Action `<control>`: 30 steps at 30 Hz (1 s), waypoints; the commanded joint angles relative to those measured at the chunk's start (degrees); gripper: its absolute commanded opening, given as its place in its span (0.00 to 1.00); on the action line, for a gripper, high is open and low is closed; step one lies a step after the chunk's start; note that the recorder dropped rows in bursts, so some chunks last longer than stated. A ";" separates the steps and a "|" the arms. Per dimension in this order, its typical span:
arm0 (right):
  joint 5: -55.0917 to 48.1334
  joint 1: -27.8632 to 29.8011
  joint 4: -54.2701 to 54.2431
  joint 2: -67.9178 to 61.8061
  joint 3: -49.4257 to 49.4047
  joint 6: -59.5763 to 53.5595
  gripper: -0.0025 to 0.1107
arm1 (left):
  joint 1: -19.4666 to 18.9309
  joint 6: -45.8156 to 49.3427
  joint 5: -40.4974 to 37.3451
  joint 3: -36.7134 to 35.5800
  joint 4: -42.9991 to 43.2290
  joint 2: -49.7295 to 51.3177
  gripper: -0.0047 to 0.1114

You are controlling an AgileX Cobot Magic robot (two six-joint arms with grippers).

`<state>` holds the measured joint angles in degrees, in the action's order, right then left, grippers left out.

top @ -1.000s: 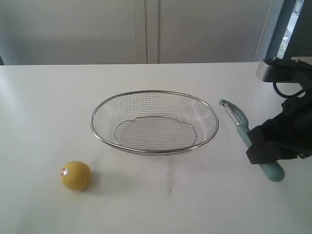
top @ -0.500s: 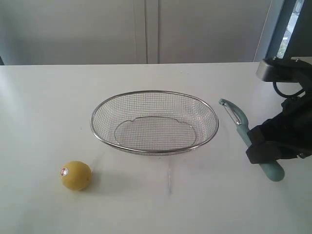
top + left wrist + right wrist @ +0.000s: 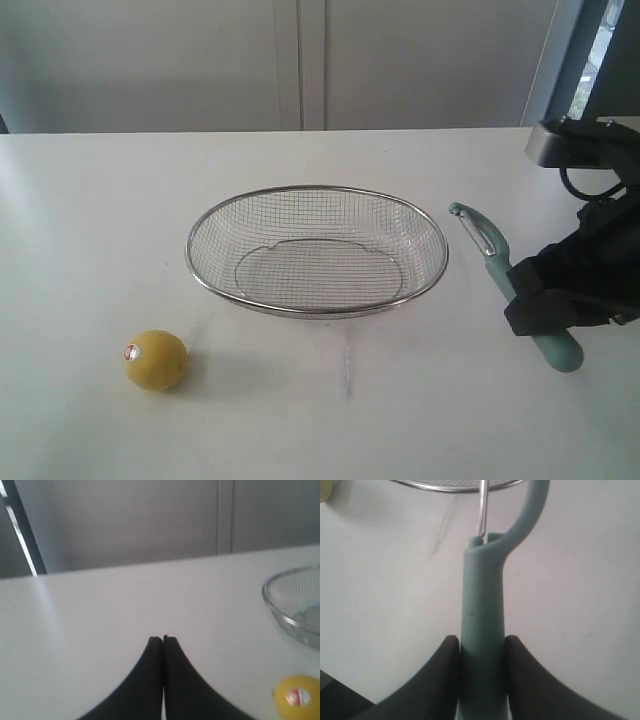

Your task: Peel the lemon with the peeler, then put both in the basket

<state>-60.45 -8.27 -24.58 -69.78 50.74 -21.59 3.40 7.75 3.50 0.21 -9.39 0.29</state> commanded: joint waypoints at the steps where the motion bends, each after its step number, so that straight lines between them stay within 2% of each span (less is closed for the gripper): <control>1: 0.37 0.28 -0.25 0.54 -0.17 -0.68 0.02 | -0.08 -0.19 11.87 -0.21 -0.16 -0.29 0.04; 4: 0.37 0.28 -0.25 0.54 -0.17 -0.68 0.02 | -0.08 -0.19 14.05 -0.21 -0.16 -0.29 0.04; 30: 0.53 0.28 -0.25 0.54 -0.17 -0.68 0.02 | -0.08 -0.33 13.94 -0.21 -0.16 -0.29 0.04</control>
<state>-60.45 -8.27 -24.58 -69.65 50.74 -21.59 3.40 7.75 16.26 0.21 -9.39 0.19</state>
